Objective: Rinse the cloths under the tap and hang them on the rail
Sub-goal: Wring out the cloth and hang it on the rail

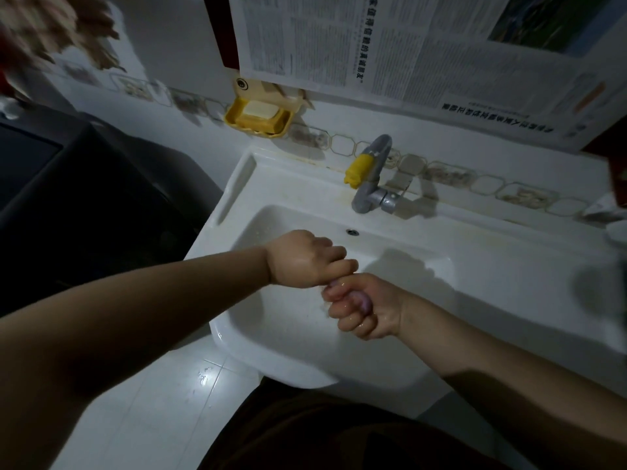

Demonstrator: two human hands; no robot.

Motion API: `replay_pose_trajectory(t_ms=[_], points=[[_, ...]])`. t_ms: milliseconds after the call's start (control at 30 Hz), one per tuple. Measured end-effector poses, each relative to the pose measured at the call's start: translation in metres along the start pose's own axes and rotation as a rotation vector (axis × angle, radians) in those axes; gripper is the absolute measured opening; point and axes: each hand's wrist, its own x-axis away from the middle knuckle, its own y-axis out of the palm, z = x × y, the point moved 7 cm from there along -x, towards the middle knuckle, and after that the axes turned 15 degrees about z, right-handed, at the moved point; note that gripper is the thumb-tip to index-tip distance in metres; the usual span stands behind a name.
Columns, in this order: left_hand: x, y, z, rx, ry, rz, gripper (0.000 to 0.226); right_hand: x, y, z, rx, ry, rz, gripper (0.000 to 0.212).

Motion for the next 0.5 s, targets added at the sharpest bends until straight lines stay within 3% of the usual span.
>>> replay_pose_trajectory(t_ms=[100, 167, 234, 300, 400, 434, 500], points=[[0.006, 0.011, -0.001, -0.093, -0.137, -0.102, 0.009, 0.007, -0.014, -0.010, -0.153, -0.050, 0.094, 0.023], [0.016, 0.021, -0.013, -0.106, -0.495, -0.361, 0.013, 0.013, -0.032, -0.019, -0.242, -0.166, 0.287, 0.023], [0.039, 0.030, -0.022, 0.061, -0.980, -0.586, 0.019, 0.017, -0.046, -0.026, -0.201, -0.314, 0.445, 0.035], [0.047, 0.039, -0.015, 0.460, -1.345, -0.567, 0.025, 0.022, -0.061, -0.029, 0.068, -0.533, 0.674, 0.061], [0.051, 0.038, 0.003, 1.088, -1.801, -0.489, 0.023, 0.046, -0.060, -0.039, 0.904, -1.109, 1.059, 0.096], [0.047, 0.036, 0.015, 1.319, -1.913, -0.467, 0.023, 0.052, -0.050, -0.038, 1.198, -1.303, 1.098, 0.095], [0.031, 0.034, 0.042, 1.779, -1.850, -0.506, 0.024, 0.058, -0.031, -0.036, 1.481, -1.644, 1.055, 0.077]])
